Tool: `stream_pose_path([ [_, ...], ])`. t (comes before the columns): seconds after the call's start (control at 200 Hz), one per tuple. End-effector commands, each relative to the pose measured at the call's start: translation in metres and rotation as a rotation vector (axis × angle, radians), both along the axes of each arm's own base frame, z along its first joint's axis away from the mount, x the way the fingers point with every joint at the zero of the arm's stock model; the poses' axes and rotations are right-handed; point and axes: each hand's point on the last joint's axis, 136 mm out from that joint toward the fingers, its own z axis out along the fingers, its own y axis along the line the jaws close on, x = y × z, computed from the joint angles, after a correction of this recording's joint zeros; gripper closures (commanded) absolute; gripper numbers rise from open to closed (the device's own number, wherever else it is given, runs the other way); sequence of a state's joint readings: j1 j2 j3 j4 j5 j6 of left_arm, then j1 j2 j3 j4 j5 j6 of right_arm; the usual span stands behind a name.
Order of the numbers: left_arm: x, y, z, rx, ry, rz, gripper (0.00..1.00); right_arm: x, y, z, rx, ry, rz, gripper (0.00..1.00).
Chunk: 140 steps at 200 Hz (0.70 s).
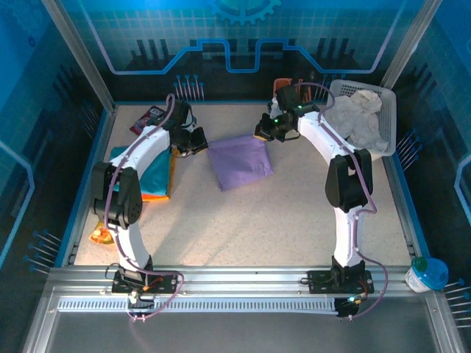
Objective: Fold and stack the t-shirts
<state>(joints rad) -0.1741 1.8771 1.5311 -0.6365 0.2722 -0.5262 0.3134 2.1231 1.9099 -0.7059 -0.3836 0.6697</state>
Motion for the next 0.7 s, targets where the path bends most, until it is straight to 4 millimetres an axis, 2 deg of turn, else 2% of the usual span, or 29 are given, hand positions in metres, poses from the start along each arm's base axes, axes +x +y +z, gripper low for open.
stream_pose_path([
  [0.0, 0.021, 0.004, 0.004, -0.03, -0.051, -0.01, 0.99, 0.019, 0.0, 0.001, 0.047, -0.024, -0.008, 1.0],
  [0.14, 0.04, 0.005, -0.004, -0.053, -0.065, -0.011, 0.94, 0.033, 0.005, -0.008, 0.07, -0.026, -0.011, 1.0],
  [0.195, 0.049, 0.006, -0.008, -0.051, -0.066, -0.011, 0.88, 0.036, 0.008, -0.011, 0.076, -0.019, -0.009, 1.0],
  [0.225, 0.054, 0.006, -0.012, -0.049, -0.067, -0.012, 0.81, 0.039, 0.009, -0.013, 0.077, -0.019, -0.009, 0.96],
  [0.265, 0.06, 0.007, -0.018, -0.043, -0.067, -0.008, 0.68, 0.042, 0.009, -0.015, 0.077, -0.02, -0.008, 0.82],
  [0.305, 0.065, 0.009, -0.024, -0.037, -0.062, -0.008, 0.53, 0.045, 0.009, -0.018, 0.075, -0.026, -0.007, 0.57],
  [0.335, 0.069, 0.012, -0.027, -0.028, -0.058, -0.003, 0.48, 0.047, 0.009, -0.019, 0.076, -0.029, -0.006, 0.4],
  [0.37, 0.071, 0.017, -0.031, -0.017, -0.042, 0.009, 0.45, 0.049, 0.007, -0.02, 0.078, -0.03, -0.006, 0.31],
  [0.41, 0.07, 0.023, -0.032, -0.01, -0.023, 0.023, 0.43, 0.048, 0.005, -0.019, 0.078, -0.03, -0.005, 0.27],
  [0.475, 0.068, 0.028, -0.021, -0.004, -0.033, 0.038, 0.41, 0.043, 0.0, -0.018, 0.061, -0.035, -0.001, 0.21],
  [0.565, 0.058, 0.026, 0.004, -0.011, -0.076, 0.049, 0.4, 0.031, -0.009, -0.008, 0.03, -0.057, 0.0, 0.19],
  [0.695, 0.031, -0.003, 0.034, -0.086, -0.096, 0.025, 0.4, 0.003, -0.006, 0.009, 0.092, -0.07, 0.009, 0.15],
])
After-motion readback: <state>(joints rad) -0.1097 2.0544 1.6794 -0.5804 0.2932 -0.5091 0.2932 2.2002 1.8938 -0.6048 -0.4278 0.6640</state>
